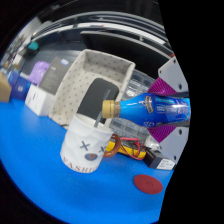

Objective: Pour water

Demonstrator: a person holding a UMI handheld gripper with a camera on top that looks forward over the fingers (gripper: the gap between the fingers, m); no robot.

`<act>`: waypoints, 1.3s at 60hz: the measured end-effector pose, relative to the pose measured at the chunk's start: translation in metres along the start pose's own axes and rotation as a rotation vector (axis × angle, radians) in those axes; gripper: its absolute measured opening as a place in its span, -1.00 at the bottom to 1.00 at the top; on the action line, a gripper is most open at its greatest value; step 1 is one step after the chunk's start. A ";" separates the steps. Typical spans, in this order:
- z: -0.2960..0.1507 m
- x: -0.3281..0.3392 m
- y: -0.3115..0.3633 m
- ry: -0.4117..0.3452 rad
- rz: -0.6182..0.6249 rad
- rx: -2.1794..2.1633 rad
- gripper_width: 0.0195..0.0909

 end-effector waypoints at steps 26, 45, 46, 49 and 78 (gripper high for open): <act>0.004 -0.008 -0.002 0.027 0.017 0.029 -0.59; 0.041 0.004 0.007 -0.004 -0.134 -1.330 -0.58; 0.042 0.005 0.009 -0.006 -0.148 -1.402 -0.59; 0.046 0.003 0.017 -0.010 -0.188 -1.591 -0.58; 0.031 0.001 0.078 -0.044 -0.190 -1.949 -0.57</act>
Point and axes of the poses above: the point between the fingertips, and its own axes, seen from behind it with the camera up: y to the left, z down, x backward, against the way the camera looks, the point moved 3 cm from there along x, backward, against the way the camera looks, and after that the axes turned 10 degrees about x, right-handed, at the moved point
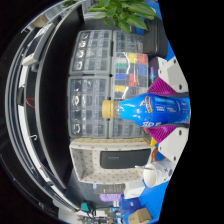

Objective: Pour water

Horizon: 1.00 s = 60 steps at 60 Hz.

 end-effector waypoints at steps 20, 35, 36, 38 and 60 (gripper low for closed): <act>0.010 0.011 -0.005 0.057 0.016 -0.054 0.45; 0.018 0.081 0.000 0.101 0.072 -0.080 0.76; 0.016 0.087 0.001 0.104 0.076 -0.081 0.76; 0.015 0.099 0.004 0.105 0.084 -0.086 0.77; -0.018 0.195 0.042 0.073 0.085 -0.059 0.77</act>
Point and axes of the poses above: the point between the fingertips, and its own axes, seen from behind it with the camera up: y to the left, z down, x backward, against the way the camera looks, the point moved 3 cm from there along x, backward, against the way the camera looks, and after that the axes turned 10 degrees about x, right-handed, at the moved point
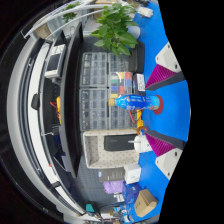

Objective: Pour water

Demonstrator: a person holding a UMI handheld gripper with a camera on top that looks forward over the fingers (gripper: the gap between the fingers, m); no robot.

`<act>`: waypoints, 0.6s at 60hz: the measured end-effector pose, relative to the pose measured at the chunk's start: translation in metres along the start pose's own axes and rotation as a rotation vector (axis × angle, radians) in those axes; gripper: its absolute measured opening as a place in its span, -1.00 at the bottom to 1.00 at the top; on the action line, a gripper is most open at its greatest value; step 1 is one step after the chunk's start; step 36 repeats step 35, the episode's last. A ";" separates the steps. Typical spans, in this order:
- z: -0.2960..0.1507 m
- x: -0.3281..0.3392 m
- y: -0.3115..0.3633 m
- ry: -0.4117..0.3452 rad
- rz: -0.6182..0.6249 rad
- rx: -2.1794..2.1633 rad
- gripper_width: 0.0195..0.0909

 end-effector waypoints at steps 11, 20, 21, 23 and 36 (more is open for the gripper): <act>-0.010 0.023 0.005 -0.012 -0.015 -0.017 0.80; -0.014 0.033 0.001 -0.015 0.007 -0.003 0.79; -0.016 0.034 0.001 -0.013 0.009 -0.005 0.78; -0.017 0.036 0.001 -0.016 0.012 -0.008 0.78; -0.025 0.044 0.000 -0.029 0.021 -0.012 0.78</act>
Point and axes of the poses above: the point between the fingertips, and its own axes, seen from behind it with the camera up: y to the left, z down, x backward, against the way the camera looks, the point moved 3 cm from there along x, backward, against the way the camera looks, and after that the axes turned 10 degrees about x, right-handed, at the moved point
